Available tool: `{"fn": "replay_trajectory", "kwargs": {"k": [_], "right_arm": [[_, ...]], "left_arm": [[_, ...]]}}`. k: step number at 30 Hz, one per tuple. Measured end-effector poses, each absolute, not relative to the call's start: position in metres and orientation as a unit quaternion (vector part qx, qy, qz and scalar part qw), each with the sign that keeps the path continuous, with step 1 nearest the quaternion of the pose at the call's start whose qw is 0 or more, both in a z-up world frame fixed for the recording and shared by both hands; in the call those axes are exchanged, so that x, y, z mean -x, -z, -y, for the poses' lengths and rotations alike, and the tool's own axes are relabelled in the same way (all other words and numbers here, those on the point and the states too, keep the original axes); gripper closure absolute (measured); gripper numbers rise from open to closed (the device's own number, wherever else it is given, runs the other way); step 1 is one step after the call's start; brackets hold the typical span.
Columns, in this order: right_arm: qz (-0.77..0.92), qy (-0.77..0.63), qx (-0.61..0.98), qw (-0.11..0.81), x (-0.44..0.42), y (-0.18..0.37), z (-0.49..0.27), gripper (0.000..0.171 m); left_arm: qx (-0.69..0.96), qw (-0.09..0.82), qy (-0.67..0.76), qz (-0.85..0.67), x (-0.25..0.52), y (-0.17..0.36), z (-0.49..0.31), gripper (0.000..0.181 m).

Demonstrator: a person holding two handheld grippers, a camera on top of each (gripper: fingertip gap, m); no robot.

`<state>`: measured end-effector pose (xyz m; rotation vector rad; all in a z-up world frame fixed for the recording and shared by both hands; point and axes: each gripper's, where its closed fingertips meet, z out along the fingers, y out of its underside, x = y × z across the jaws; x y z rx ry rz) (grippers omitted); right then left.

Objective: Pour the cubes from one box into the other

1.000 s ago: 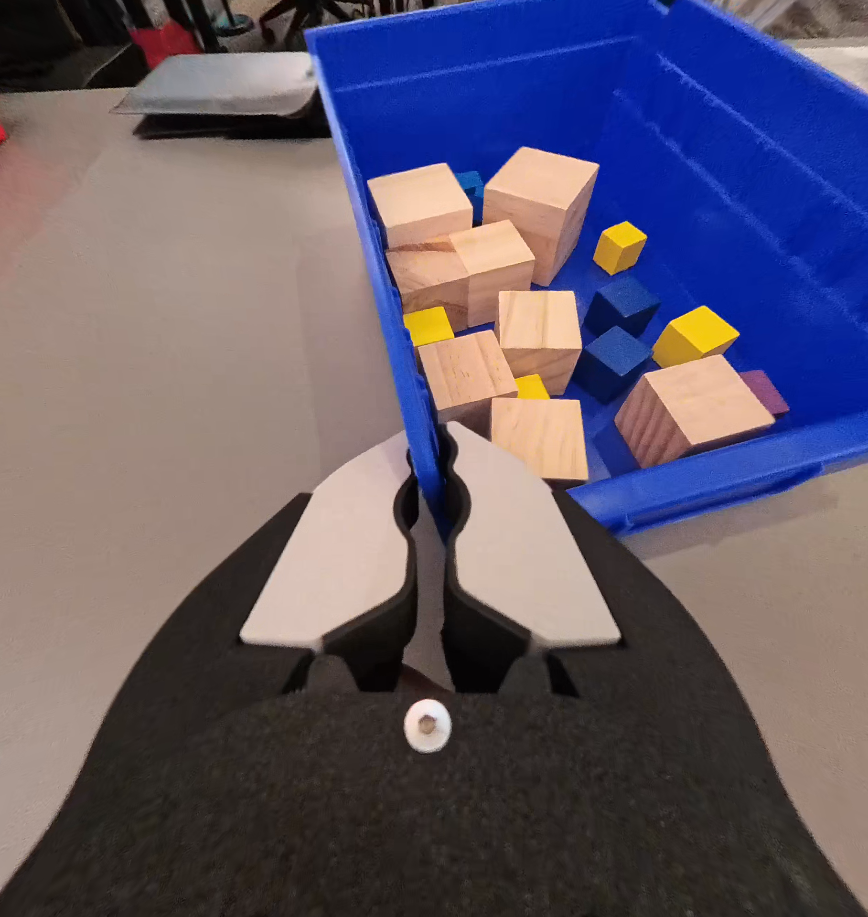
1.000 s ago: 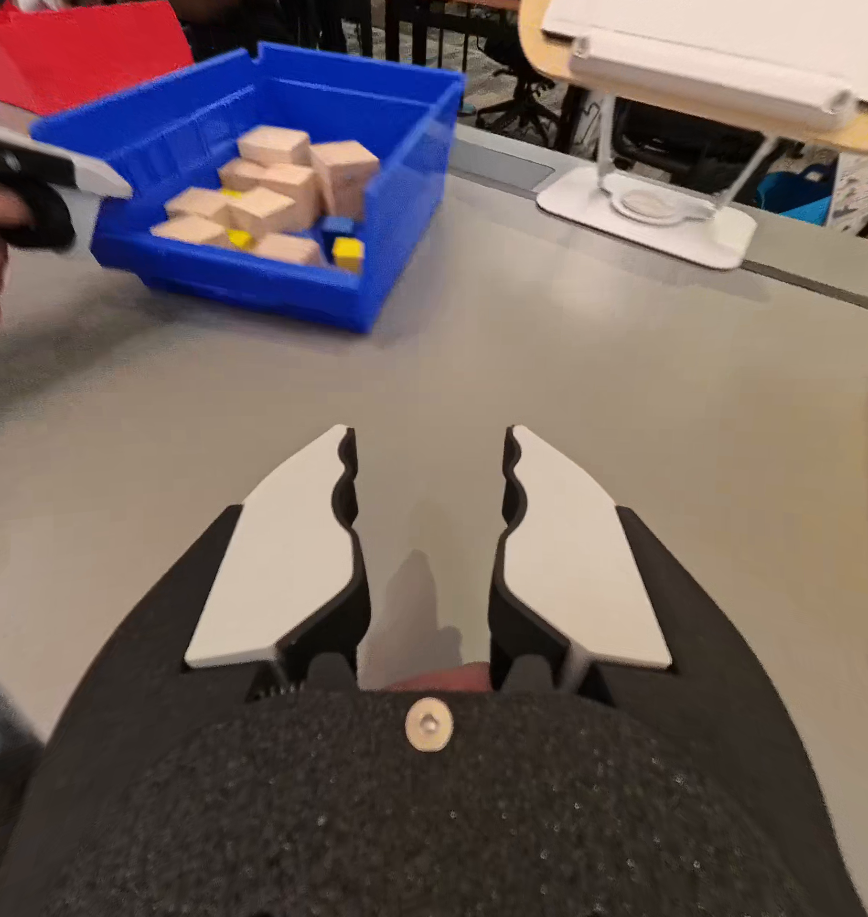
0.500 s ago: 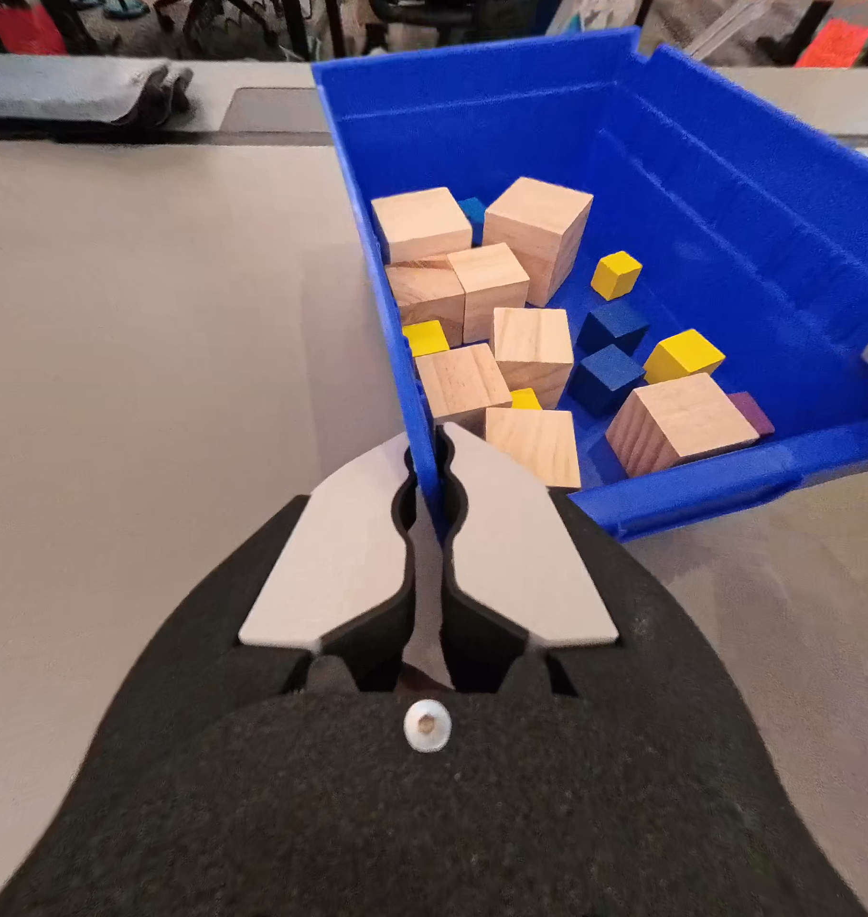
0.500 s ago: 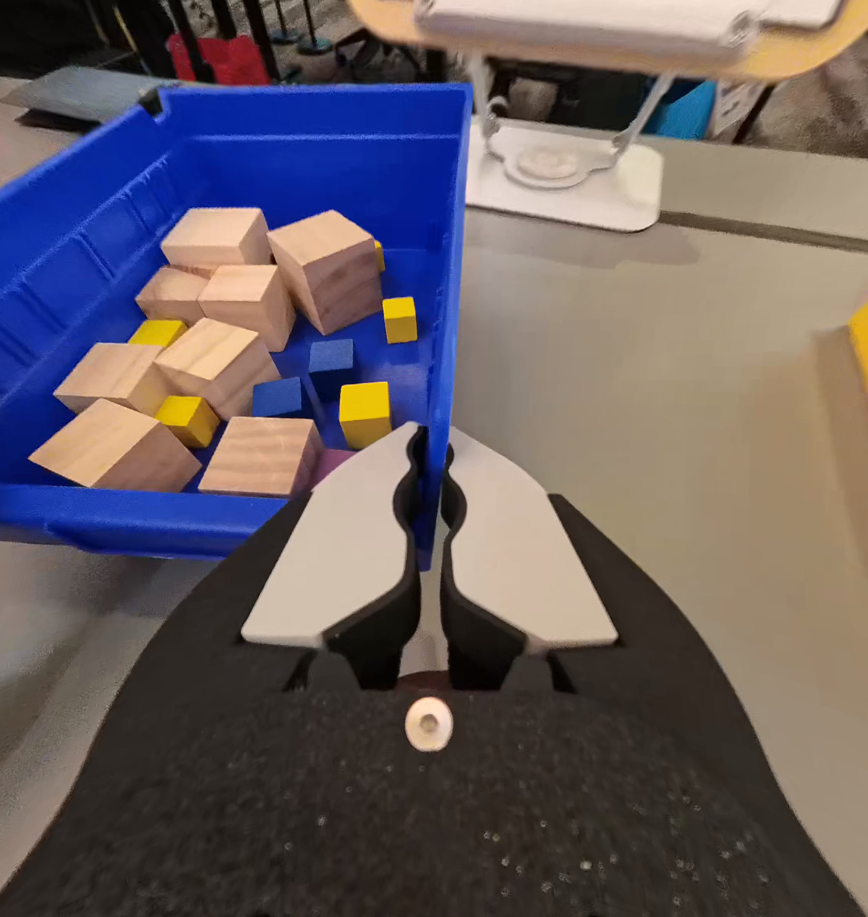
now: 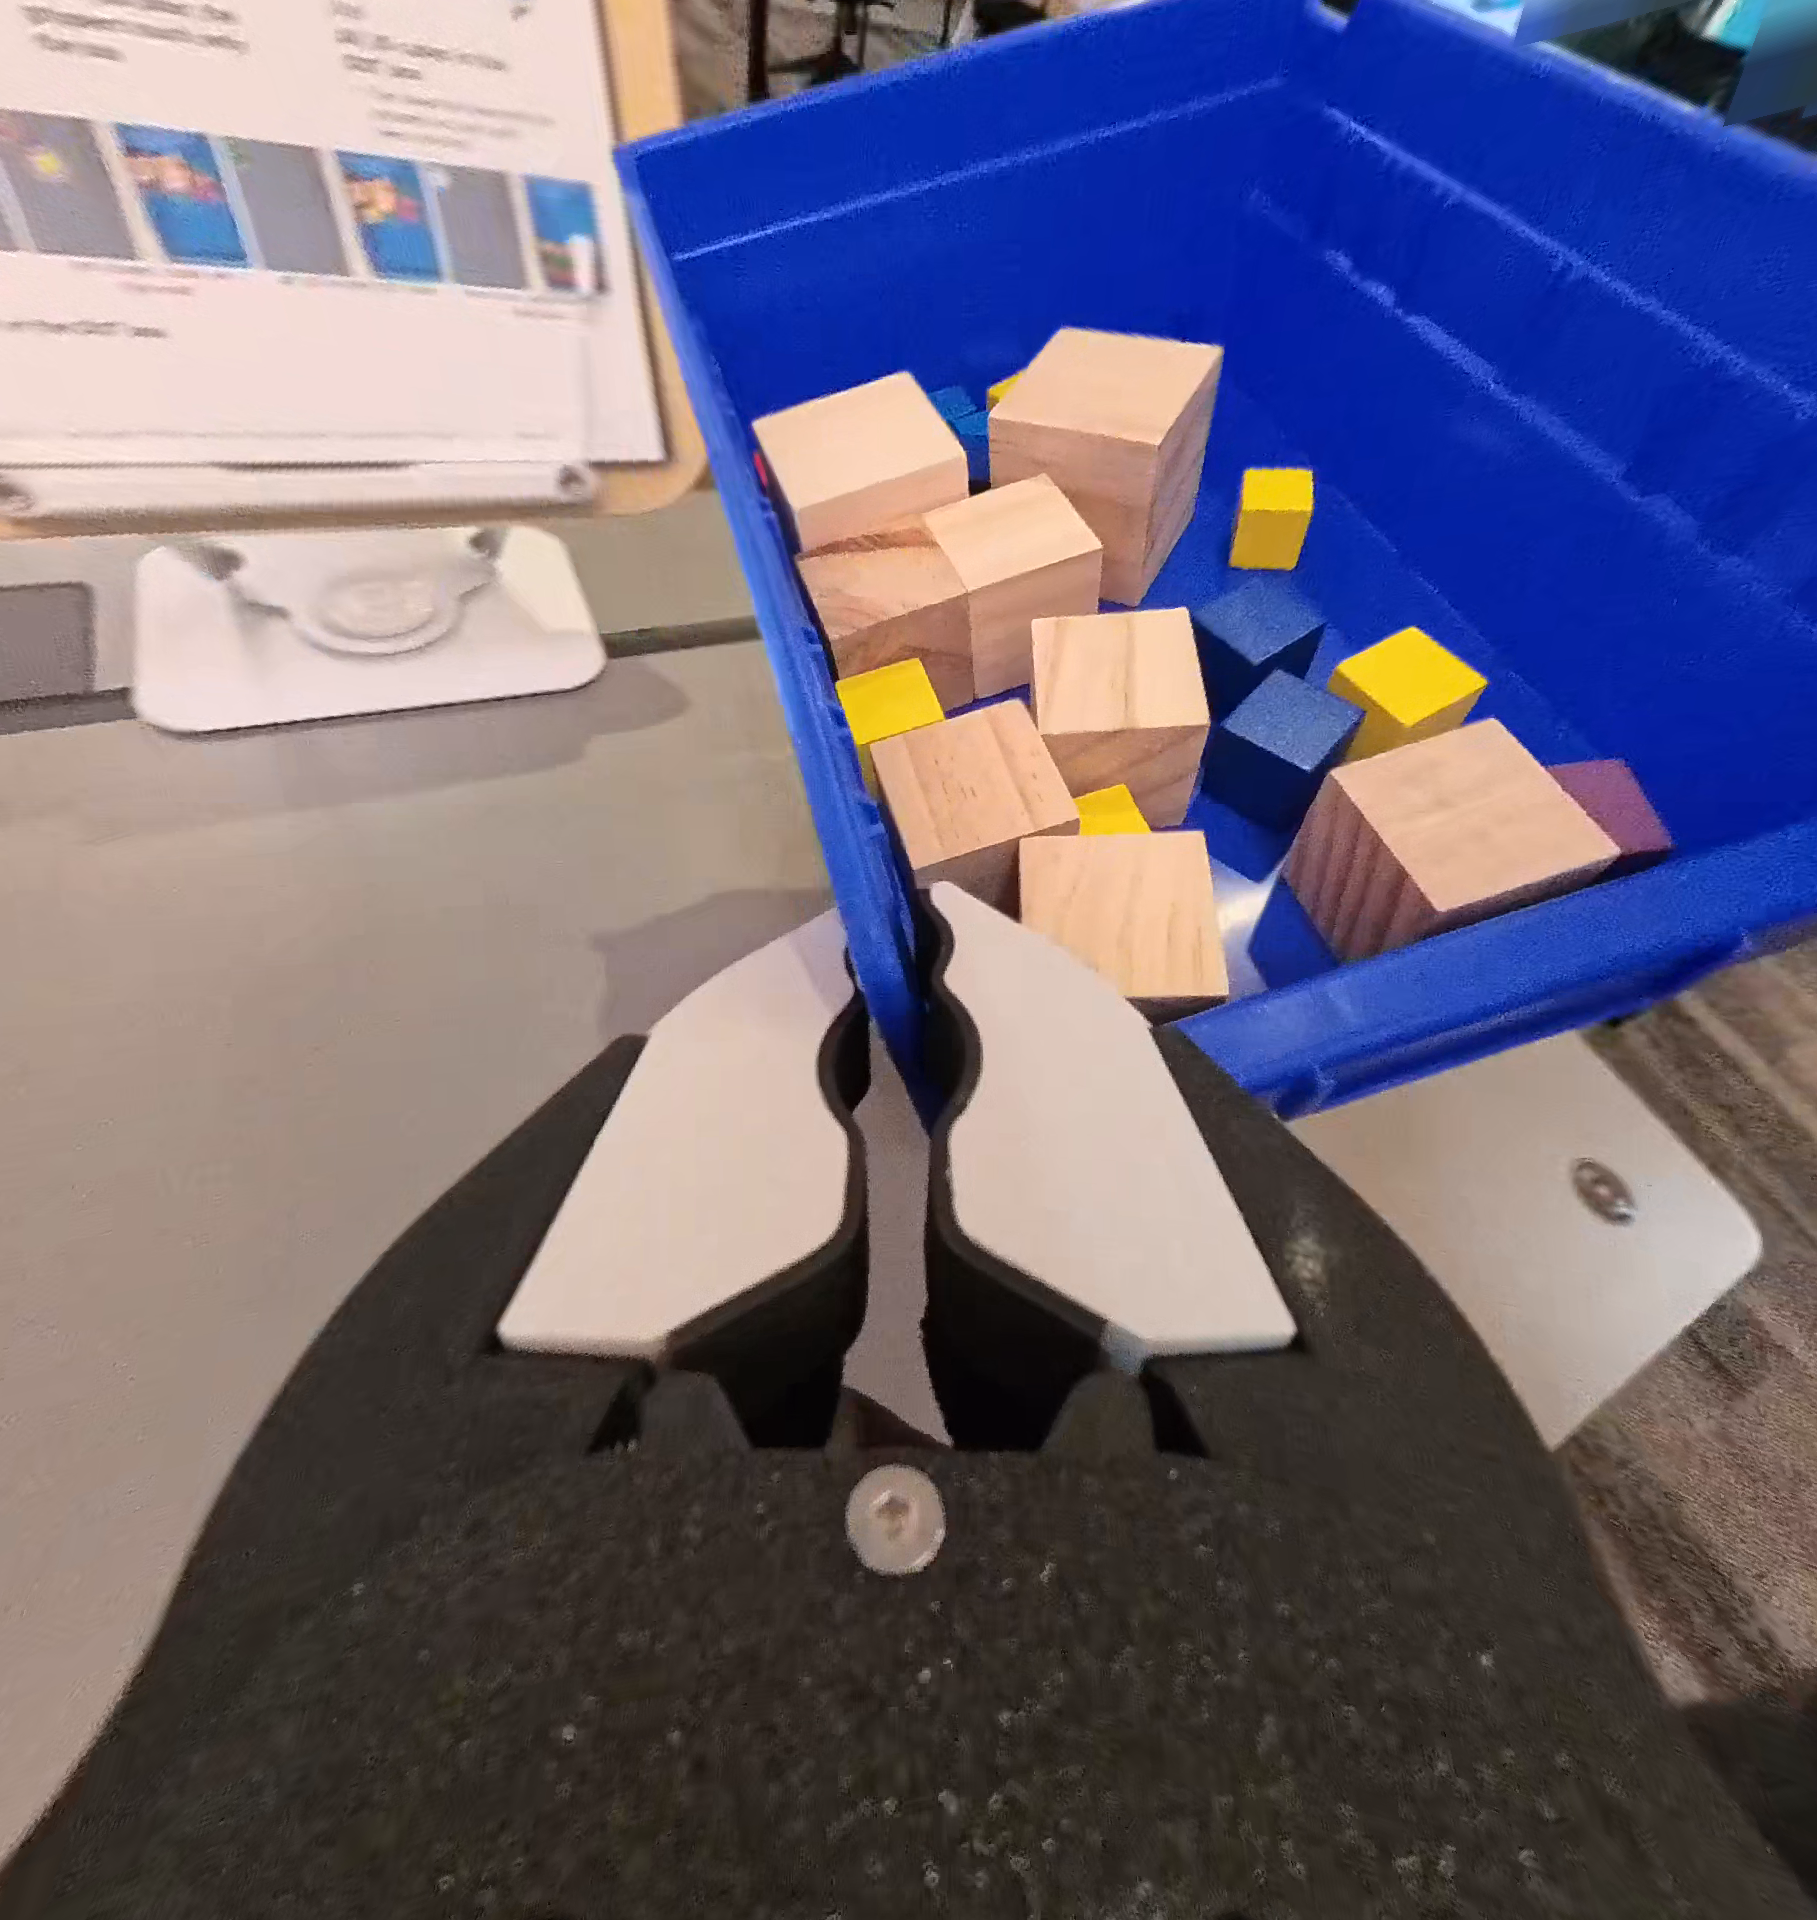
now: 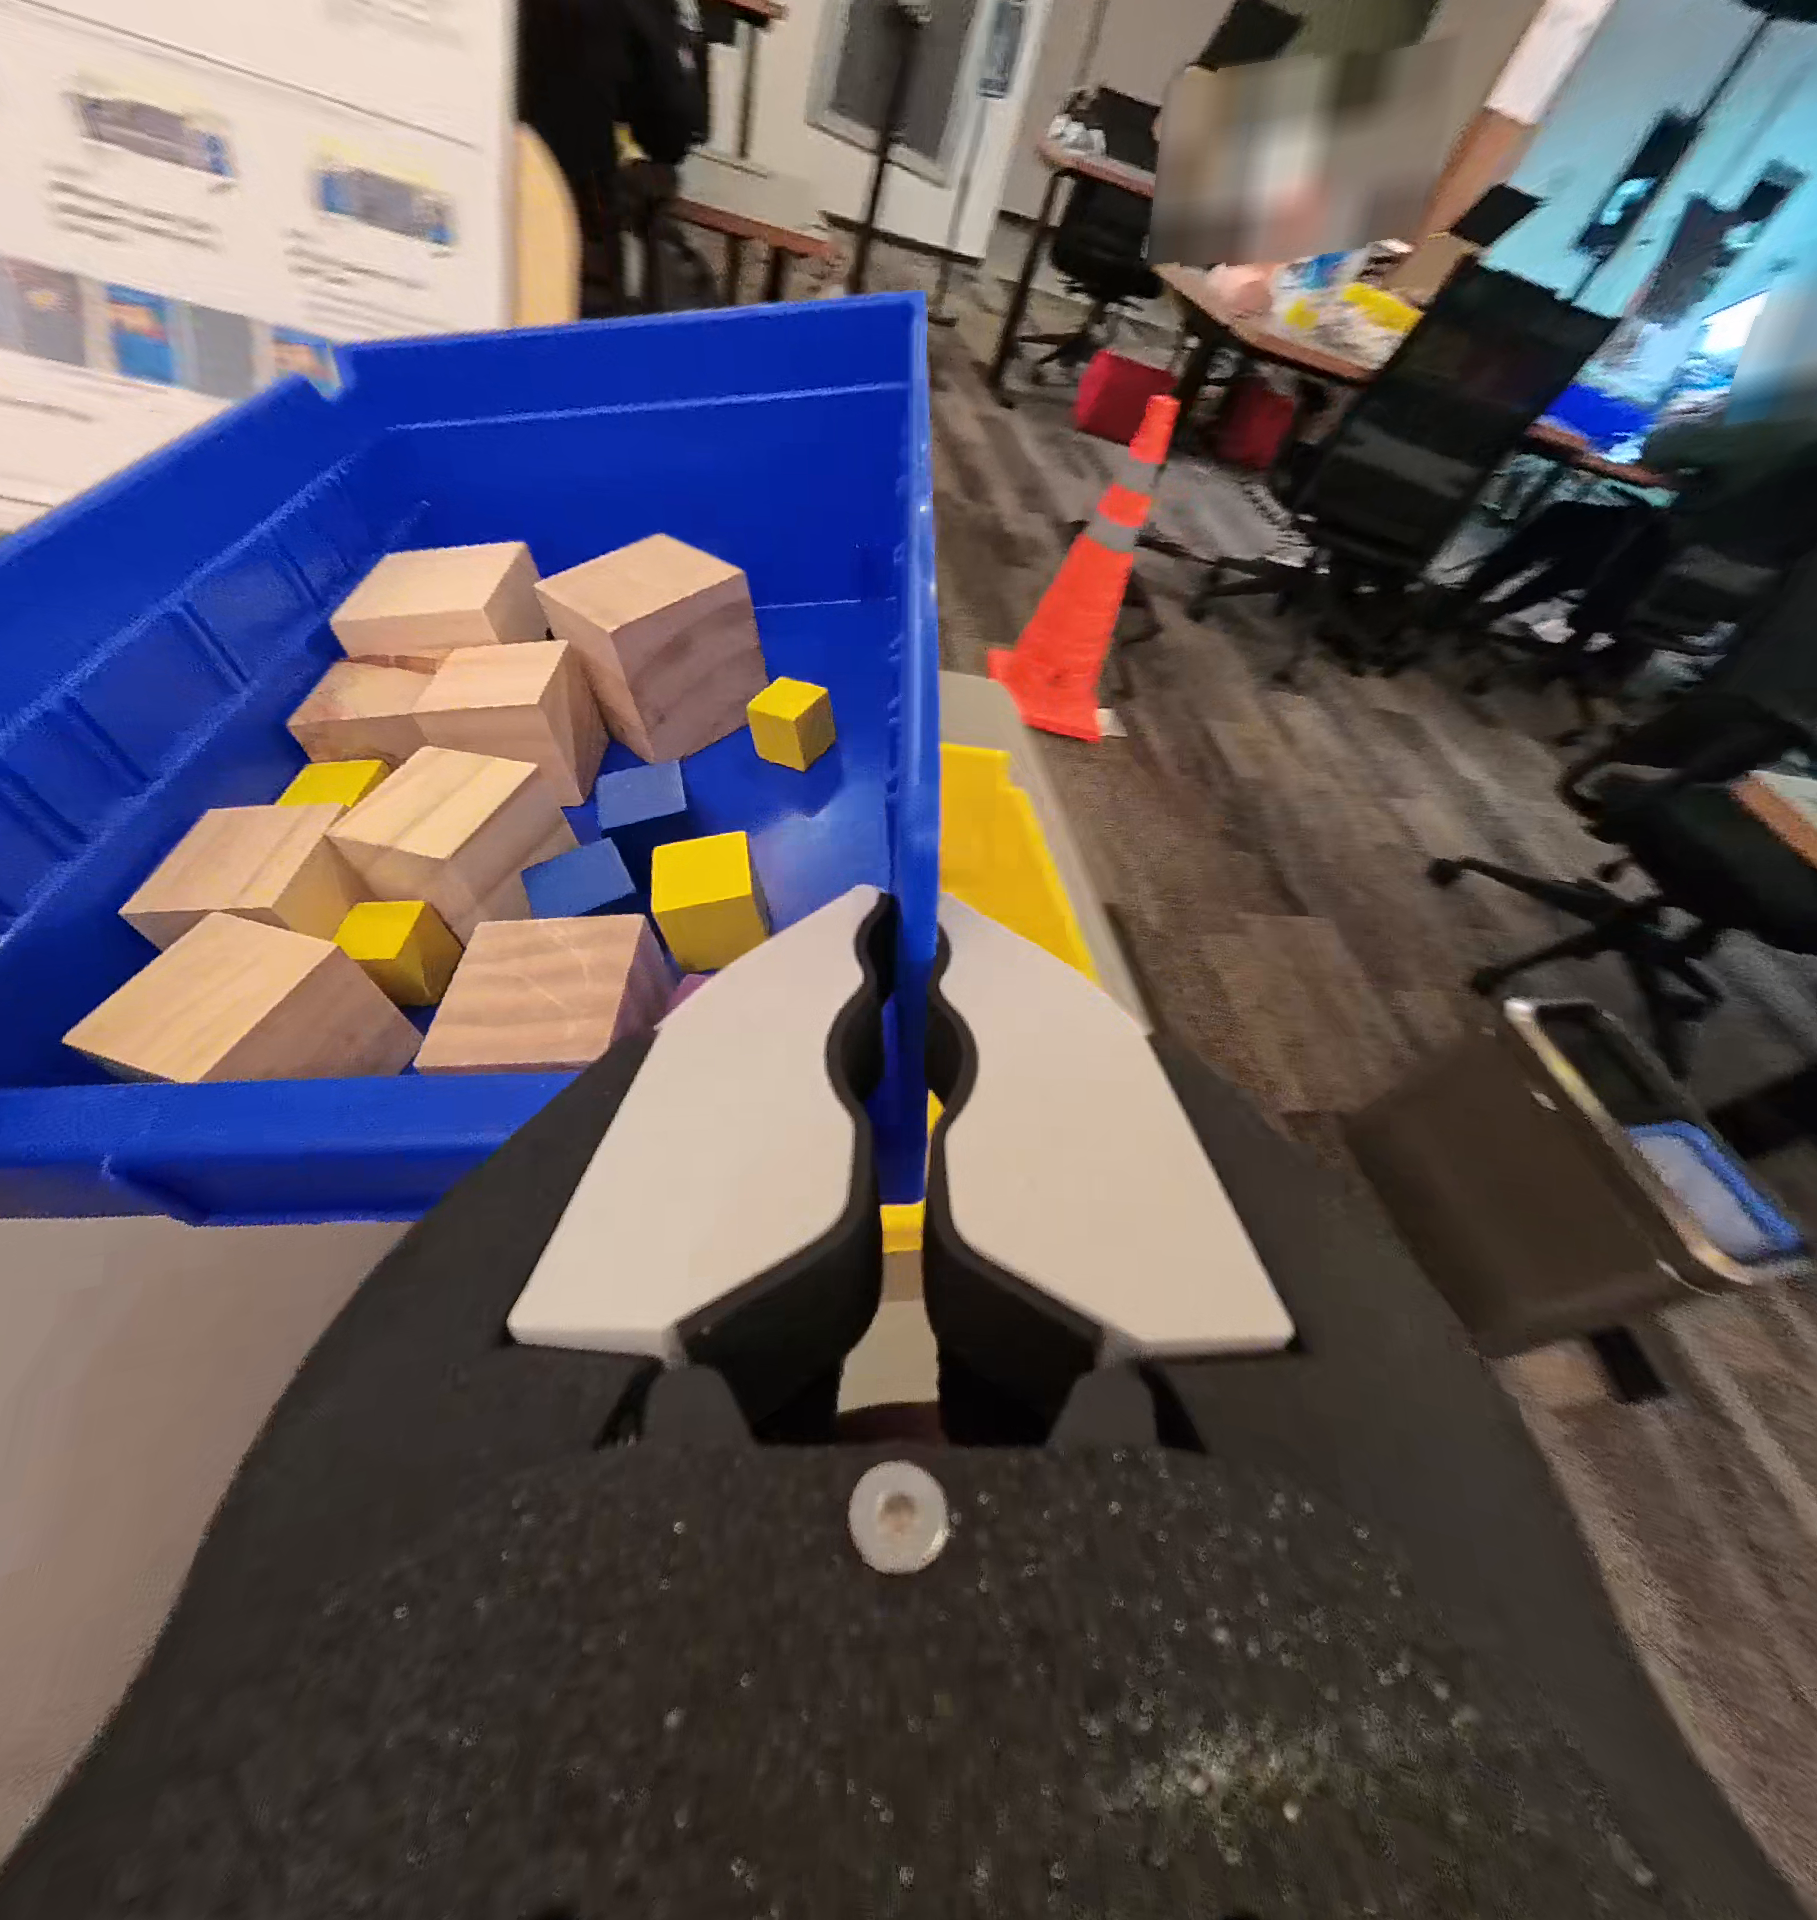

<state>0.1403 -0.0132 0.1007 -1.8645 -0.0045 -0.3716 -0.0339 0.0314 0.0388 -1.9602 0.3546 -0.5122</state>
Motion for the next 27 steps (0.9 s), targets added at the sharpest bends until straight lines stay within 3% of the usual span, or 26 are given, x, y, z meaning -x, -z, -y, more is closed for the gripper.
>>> {"fn": "replay_trajectory", "kwargs": {"k": [4, 12, 20, 27], "right_arm": [[-0.010, 0.214, 0.805, 0.554, -0.217, -0.118, 0.034, 0.170], [0.016, 0.296, 0.803, 0.517, -0.297, -0.123, 0.026, 0.168], [0.057, 0.303, 0.817, 0.487, -0.296, -0.092, 0.004, 0.168], [0.133, 0.377, 0.812, 0.426, -0.268, -0.122, -0.012, 0.167]], "left_arm": [[0.811, 0.493, 0.272, -0.158, -0.054, -0.043, -0.026, 0.177], [0.804, 0.428, 0.408, -0.059, -0.170, 0.010, -0.012, 0.176], [0.815, 0.397, 0.422, -0.010, -0.172, 0.049, -0.018, 0.176], [0.801, 0.342, 0.489, 0.050, -0.176, 0.045, 0.001, 0.175]]}}
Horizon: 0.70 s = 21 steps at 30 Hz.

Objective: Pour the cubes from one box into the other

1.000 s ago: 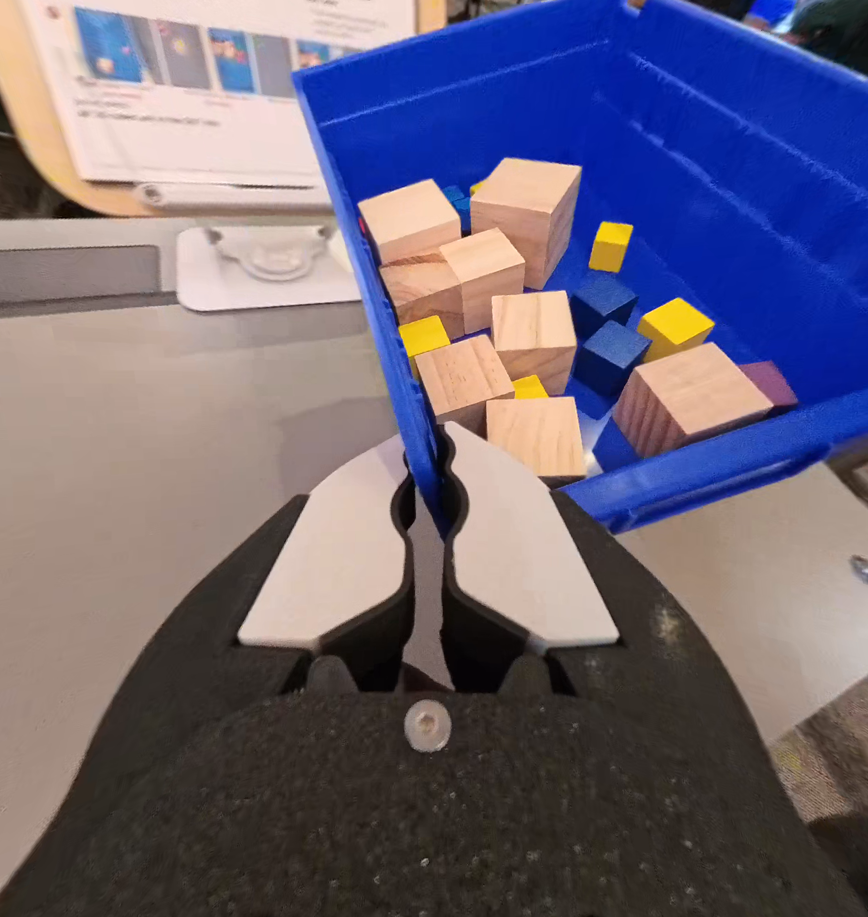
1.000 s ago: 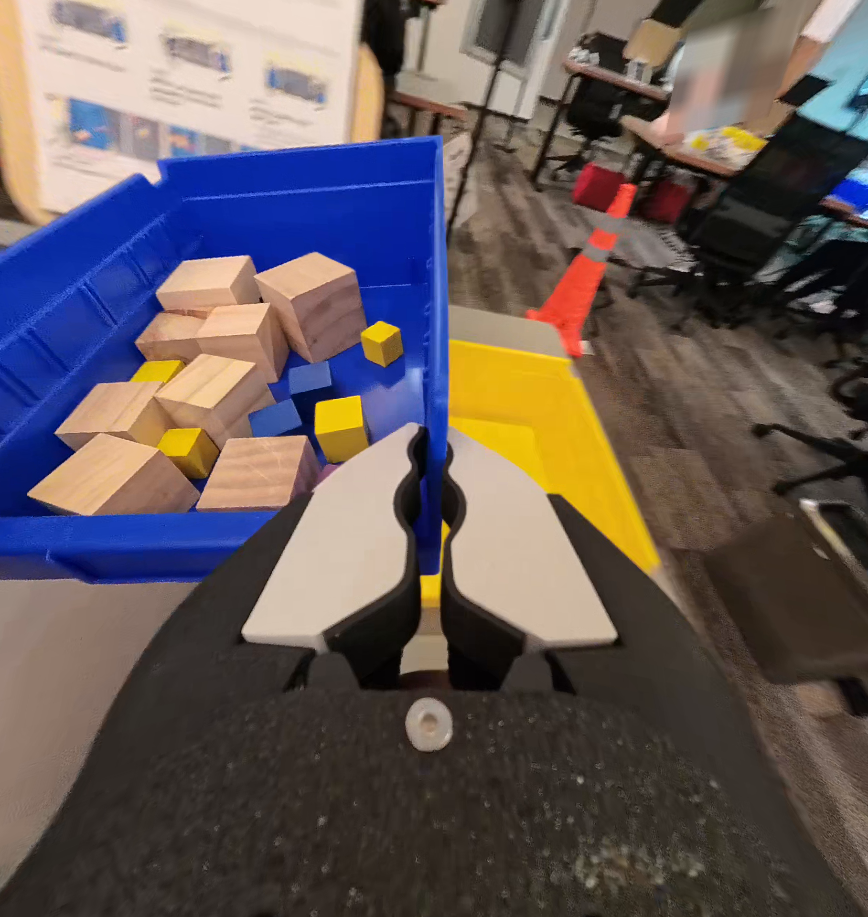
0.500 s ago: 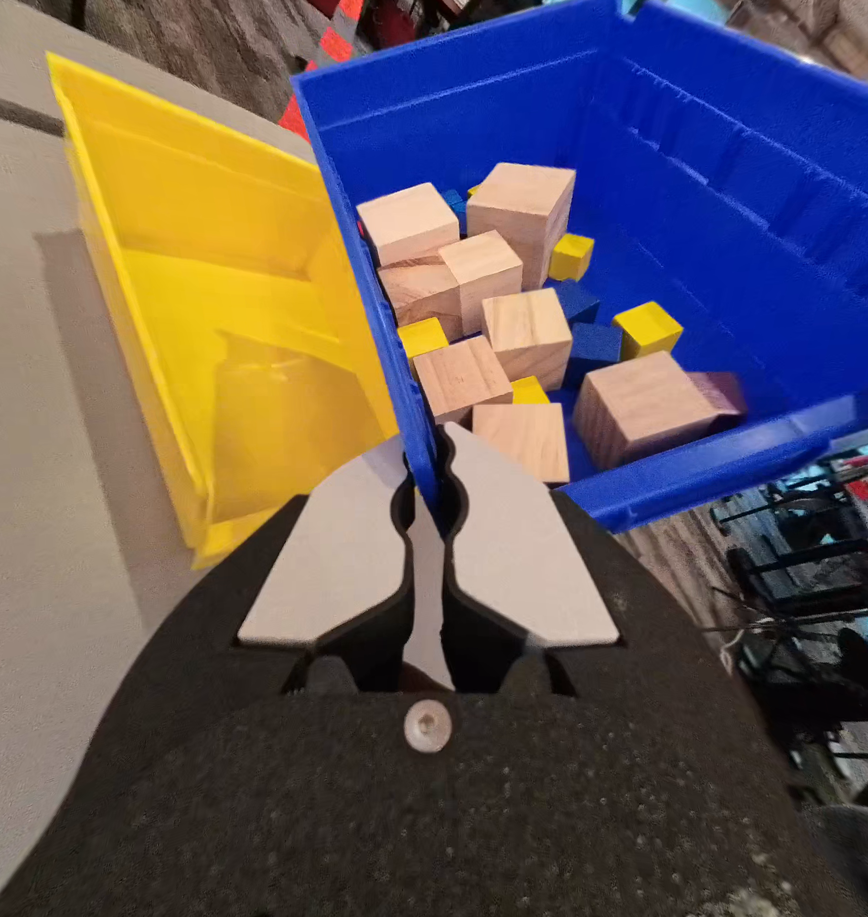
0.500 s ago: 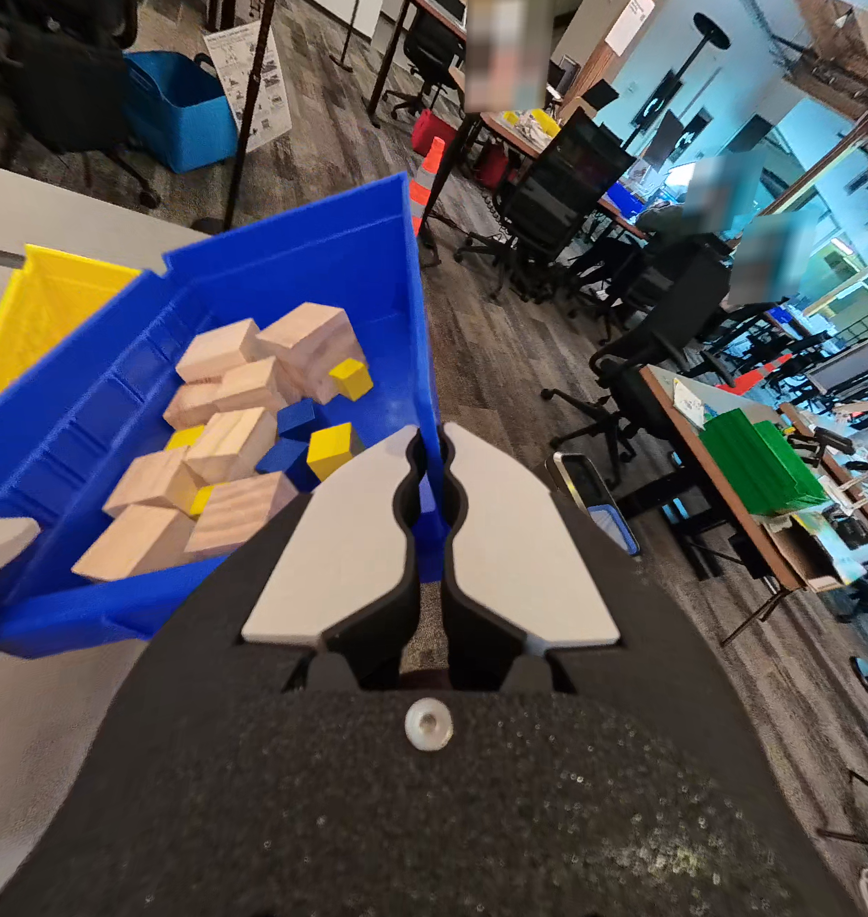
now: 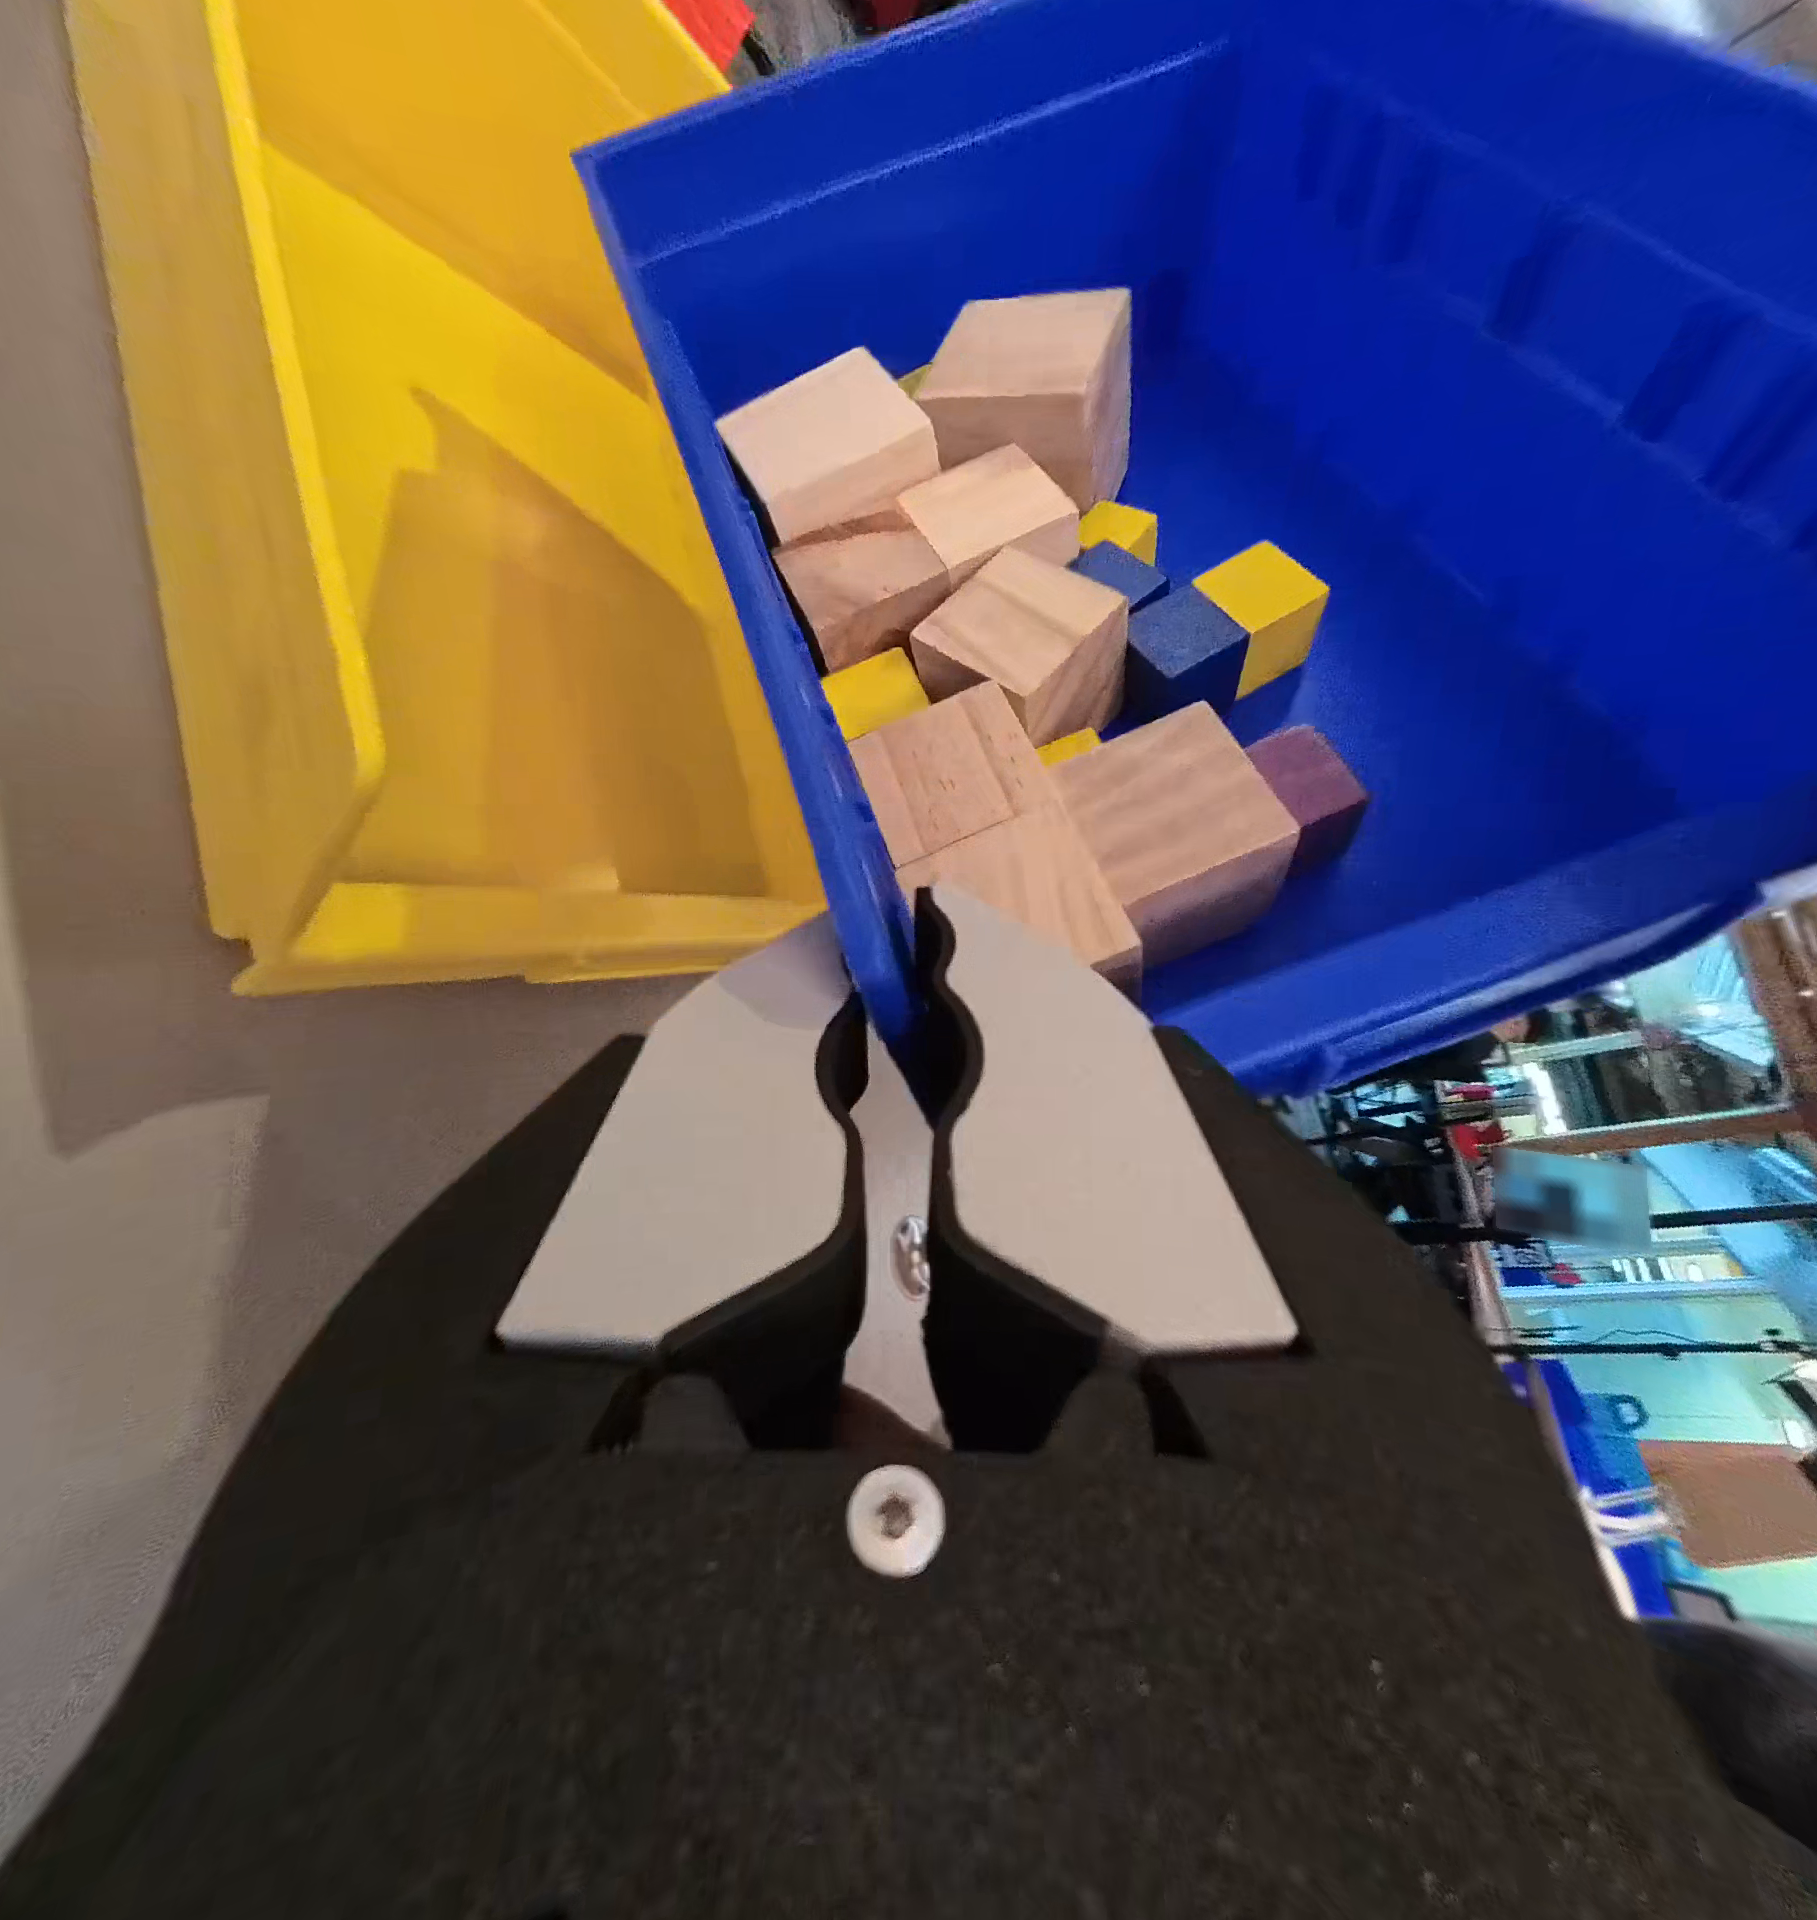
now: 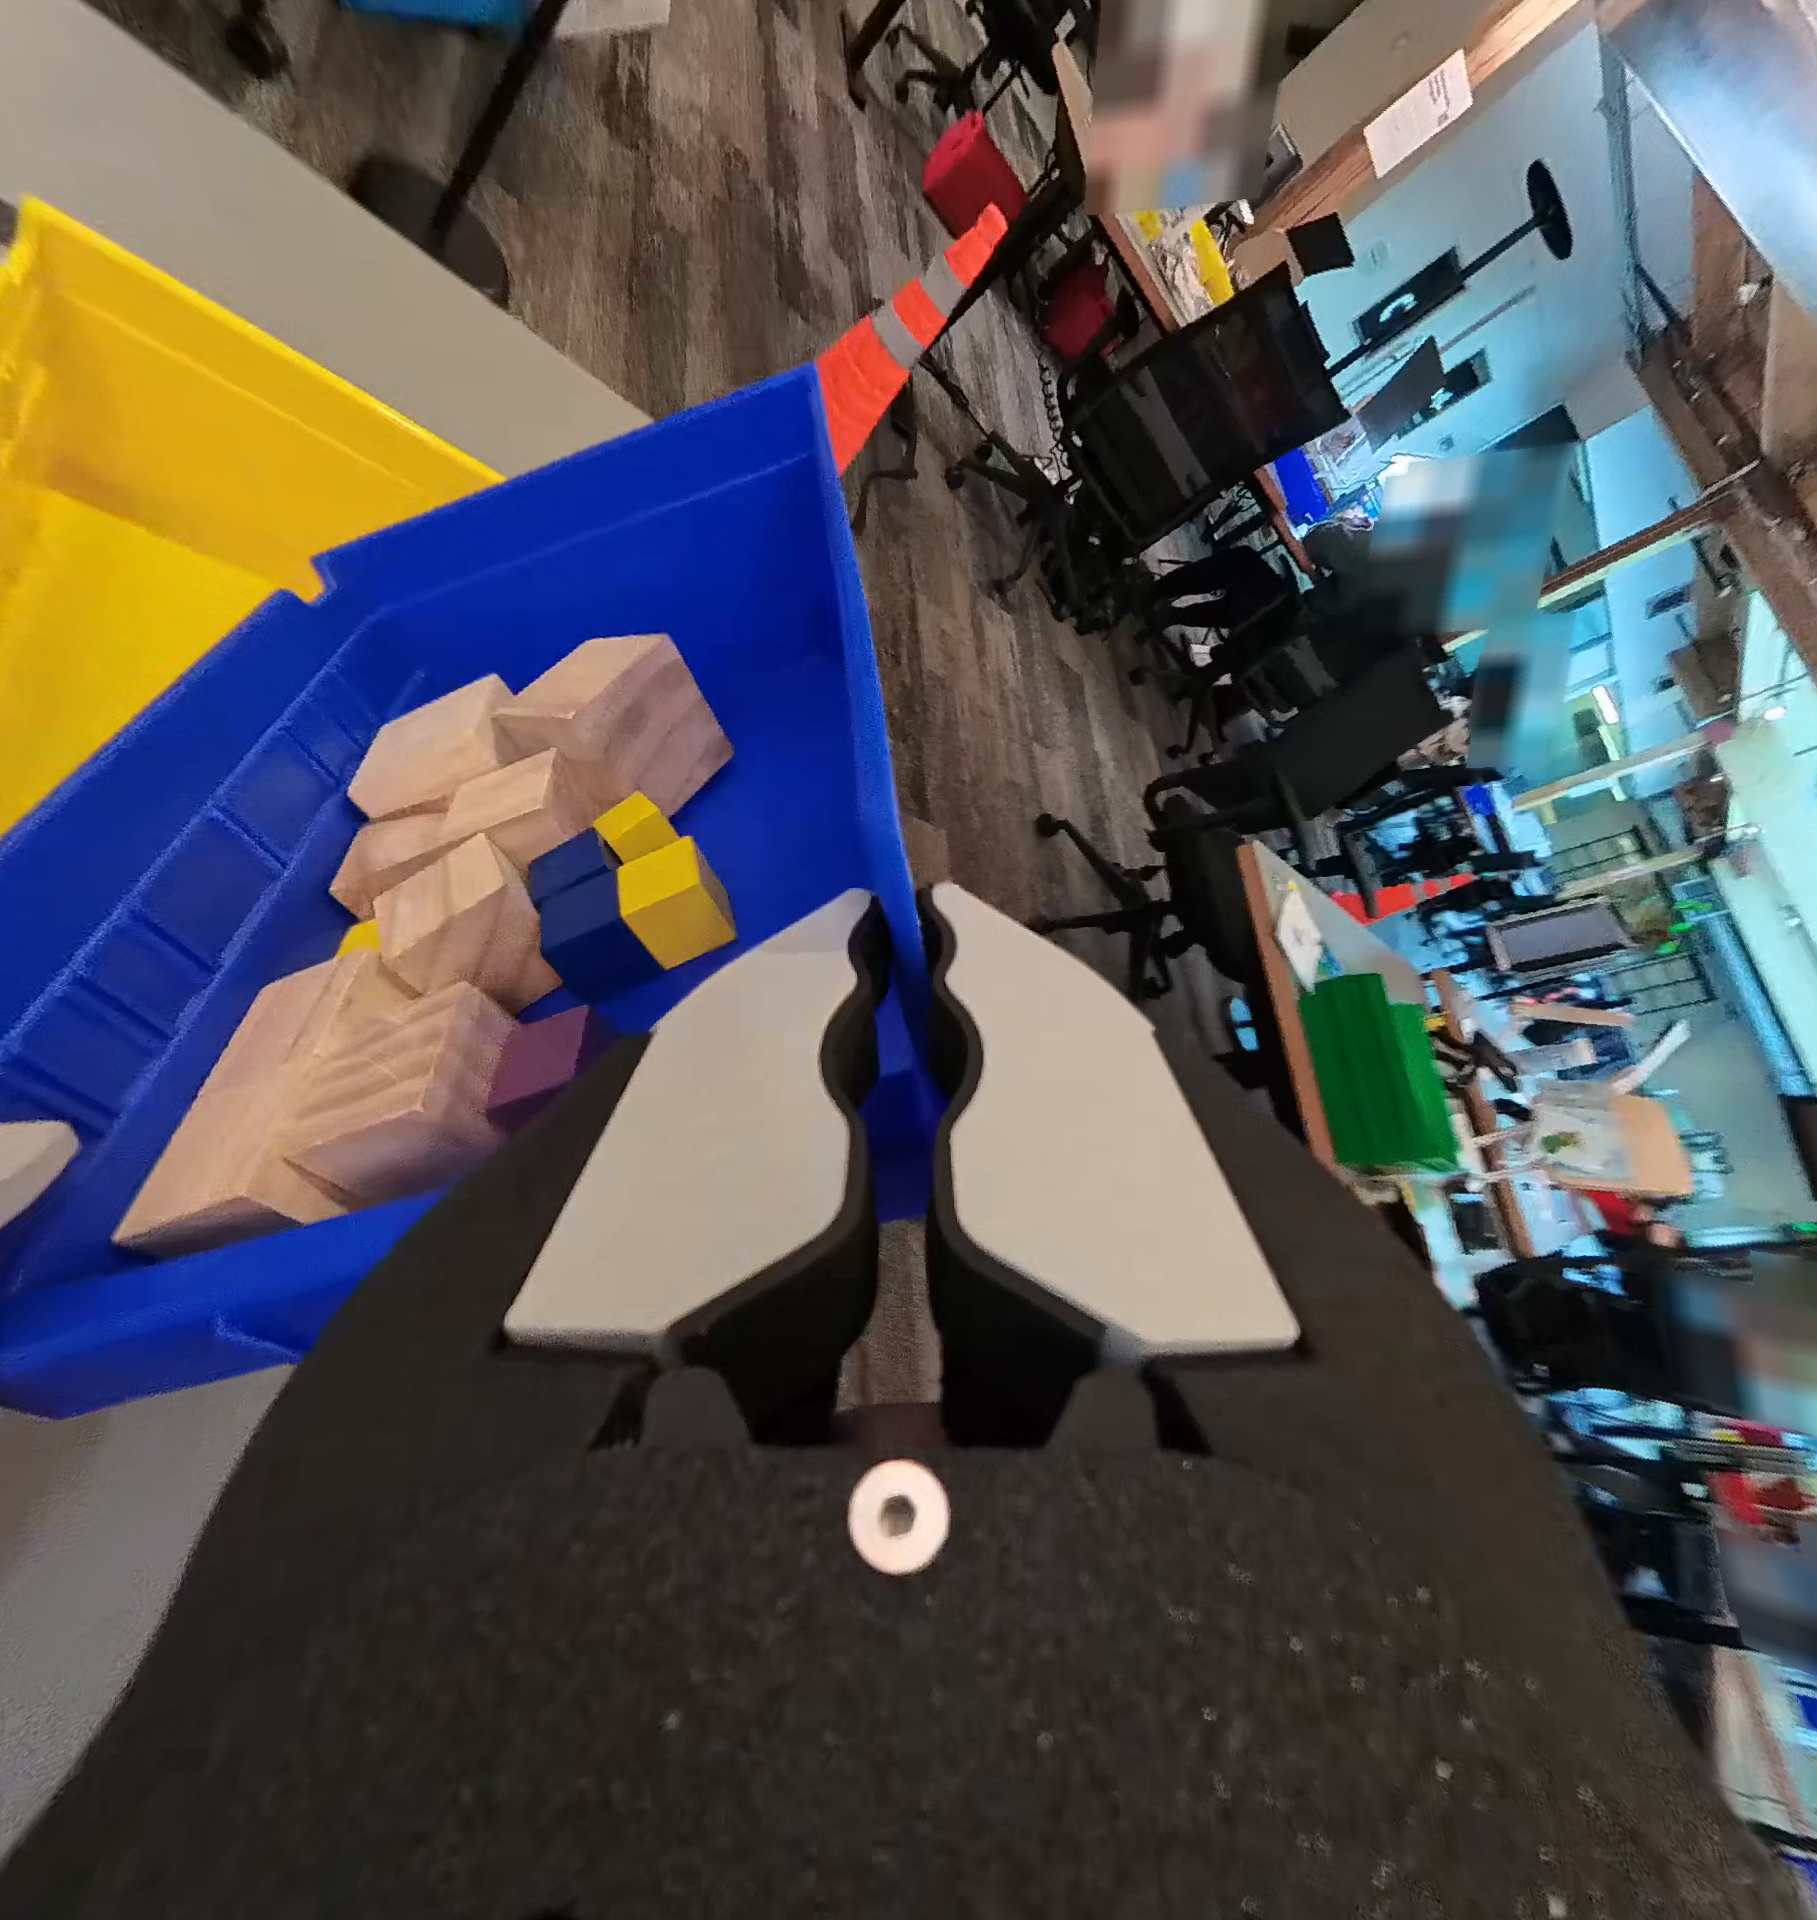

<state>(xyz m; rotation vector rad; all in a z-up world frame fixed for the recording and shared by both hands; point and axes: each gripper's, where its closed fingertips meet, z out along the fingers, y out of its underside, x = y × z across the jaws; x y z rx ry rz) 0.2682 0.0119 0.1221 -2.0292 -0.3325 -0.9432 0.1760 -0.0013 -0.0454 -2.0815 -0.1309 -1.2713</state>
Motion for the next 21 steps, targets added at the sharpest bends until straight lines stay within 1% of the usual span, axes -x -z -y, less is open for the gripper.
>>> {"fn": "replay_trajectory", "kwargs": {"k": [6, 12, 16, 21], "right_arm": [[0.186, 0.448, 0.789, 0.378, -0.243, -0.135, -0.040, 0.164], [0.239, 0.475, 0.775, 0.341, -0.220, -0.119, -0.058, 0.165], [0.265, 0.483, 0.770, 0.322, -0.212, -0.103, -0.066, 0.165], [0.268, 0.494, 0.757, 0.334, -0.207, -0.107, -0.073, 0.164]], "left_arm": [[0.791, 0.270, 0.542, 0.084, -0.192, 0.048, 0.013, 0.174], [0.780, 0.213, 0.578, 0.114, -0.188, 0.065, 0.011, 0.174], [0.772, 0.186, 0.591, 0.140, -0.182, 0.080, 0.007, 0.176], [0.768, 0.187, 0.595, 0.146, -0.181, 0.076, 0.001, 0.176]]}}
